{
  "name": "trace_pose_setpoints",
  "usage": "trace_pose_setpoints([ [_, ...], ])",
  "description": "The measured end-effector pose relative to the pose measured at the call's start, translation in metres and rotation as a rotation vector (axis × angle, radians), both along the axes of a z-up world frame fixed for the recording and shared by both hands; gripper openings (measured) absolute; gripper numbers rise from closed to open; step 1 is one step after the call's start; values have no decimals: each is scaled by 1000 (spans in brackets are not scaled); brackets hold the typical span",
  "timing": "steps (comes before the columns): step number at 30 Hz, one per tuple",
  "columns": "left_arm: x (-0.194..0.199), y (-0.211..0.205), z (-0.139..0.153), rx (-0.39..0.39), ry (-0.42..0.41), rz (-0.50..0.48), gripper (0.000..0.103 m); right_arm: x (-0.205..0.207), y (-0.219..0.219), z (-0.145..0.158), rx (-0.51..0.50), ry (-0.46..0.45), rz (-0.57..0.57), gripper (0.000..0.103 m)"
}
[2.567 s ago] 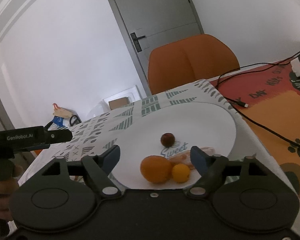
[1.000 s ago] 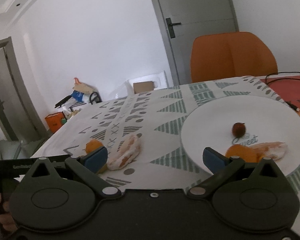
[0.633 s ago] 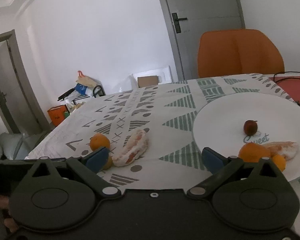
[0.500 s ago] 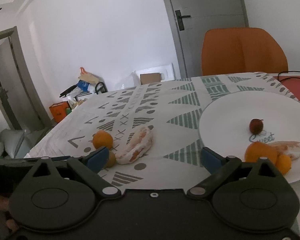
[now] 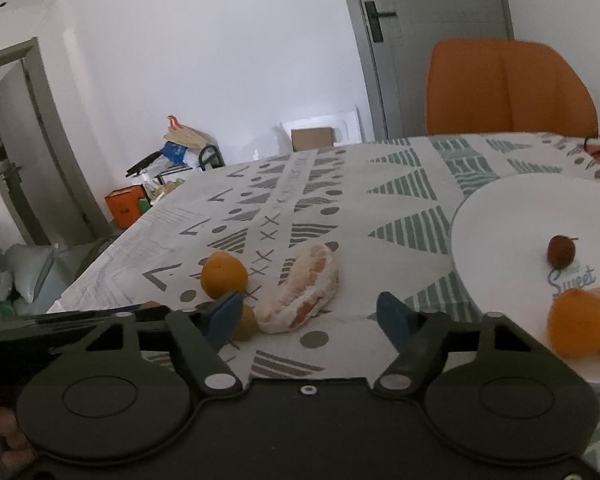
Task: Organize fruits
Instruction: 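Grasp a yellow-brown round fruit with the left tool while the right tool grasps a peeled pomelo segment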
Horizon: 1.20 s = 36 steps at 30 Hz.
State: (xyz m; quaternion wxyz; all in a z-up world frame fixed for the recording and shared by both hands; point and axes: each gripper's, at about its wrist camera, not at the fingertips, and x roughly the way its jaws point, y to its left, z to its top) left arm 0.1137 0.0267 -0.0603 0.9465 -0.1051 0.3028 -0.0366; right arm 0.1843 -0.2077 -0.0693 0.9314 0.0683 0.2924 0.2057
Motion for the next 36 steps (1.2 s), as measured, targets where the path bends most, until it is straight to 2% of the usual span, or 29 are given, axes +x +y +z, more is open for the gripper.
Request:
trace_pose_setpoints([
  [4, -2, 13, 1, -12, -4, 27, 25, 7, 10, -1, -26, -3, -5, 69],
  [6, -2, 19, 2, -18, -6, 42, 25, 11, 15, -1, -37, 1, -4, 63],
  [12, -5, 35, 5, -19, -19, 75, 25, 25, 28, -4, -82, 8, -25, 58],
  [16, -5, 44, 6, -23, -20, 97, 25, 32, 36, -10, -107, 26, -24, 57],
  [20, -3, 48, 4, -33, -11, 108, 25, 29, 46, -15, -186, 0, -9, 42],
  [24, -4, 43, 6, -30, -13, 98, 25, 25, 39, -11, -174, 6, 17, 37],
  [36, -1, 12, 18, -4, -33, 45, 25, 9, 0, 10, -75, -61, -20, 37],
])
